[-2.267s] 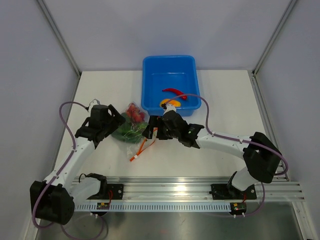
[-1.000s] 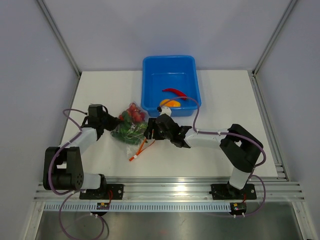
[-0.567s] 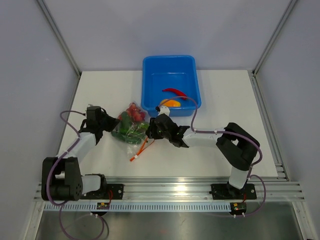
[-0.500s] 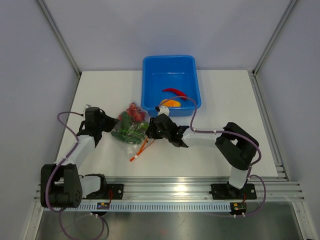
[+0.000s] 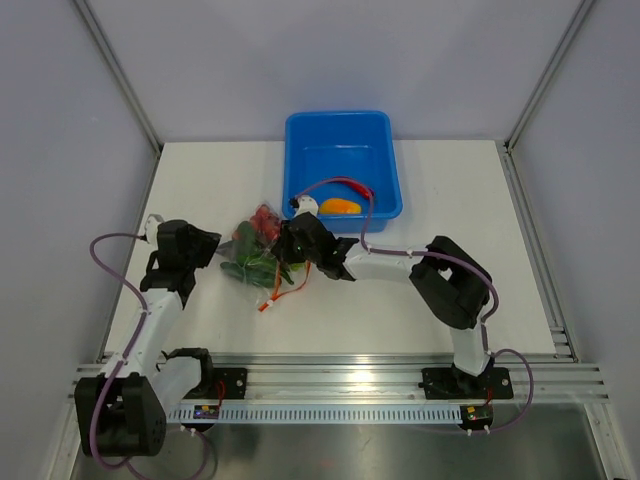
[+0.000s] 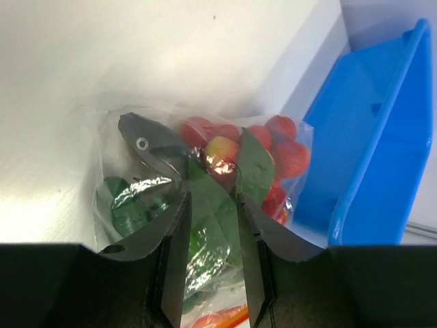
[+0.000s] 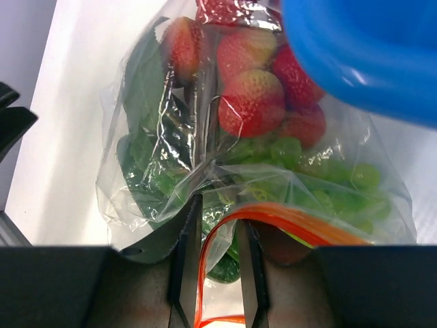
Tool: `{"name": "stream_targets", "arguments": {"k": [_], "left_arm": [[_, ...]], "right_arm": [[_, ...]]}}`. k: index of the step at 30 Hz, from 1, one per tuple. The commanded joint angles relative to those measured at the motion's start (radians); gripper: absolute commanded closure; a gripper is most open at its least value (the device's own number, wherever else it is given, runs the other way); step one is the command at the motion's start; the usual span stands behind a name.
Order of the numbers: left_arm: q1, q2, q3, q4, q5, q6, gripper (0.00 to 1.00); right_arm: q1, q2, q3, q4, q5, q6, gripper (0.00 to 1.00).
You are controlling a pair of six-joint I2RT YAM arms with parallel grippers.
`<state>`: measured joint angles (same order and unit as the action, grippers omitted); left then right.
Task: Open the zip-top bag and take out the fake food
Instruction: Pick up the fake fruit from the zipper food storage bag.
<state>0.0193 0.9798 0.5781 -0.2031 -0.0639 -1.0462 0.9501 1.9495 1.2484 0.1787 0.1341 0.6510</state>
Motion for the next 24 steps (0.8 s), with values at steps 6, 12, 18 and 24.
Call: {"name": "stream_targets", "arguments": {"k": [6, 12, 18, 24], "left_arm": [[0.002, -0.122, -0.017, -0.003, -0.048, 0.047, 0.64], [-0.013, -0.116, 0.018, 0.034, 0.099, 0.139, 0.64], [-0.113, -0.130, 0.065, 0.028, 0.108, 0.239, 0.53], [-0.234, -0.104, 0.104, -0.007, 0.069, 0.301, 0.42]], "right_arm": [[0.009, 0.095, 0.184, -0.050, -0.013, -0.070, 0.66], [0.009, 0.005, 0.109, -0.039, 0.050, -0.154, 0.54], [0.009, -0.122, 0.013, -0.030, 0.098, -0.202, 0.17], [0.007, -0.288, -0.144, 0.028, 0.085, -0.223, 0.12]]}}
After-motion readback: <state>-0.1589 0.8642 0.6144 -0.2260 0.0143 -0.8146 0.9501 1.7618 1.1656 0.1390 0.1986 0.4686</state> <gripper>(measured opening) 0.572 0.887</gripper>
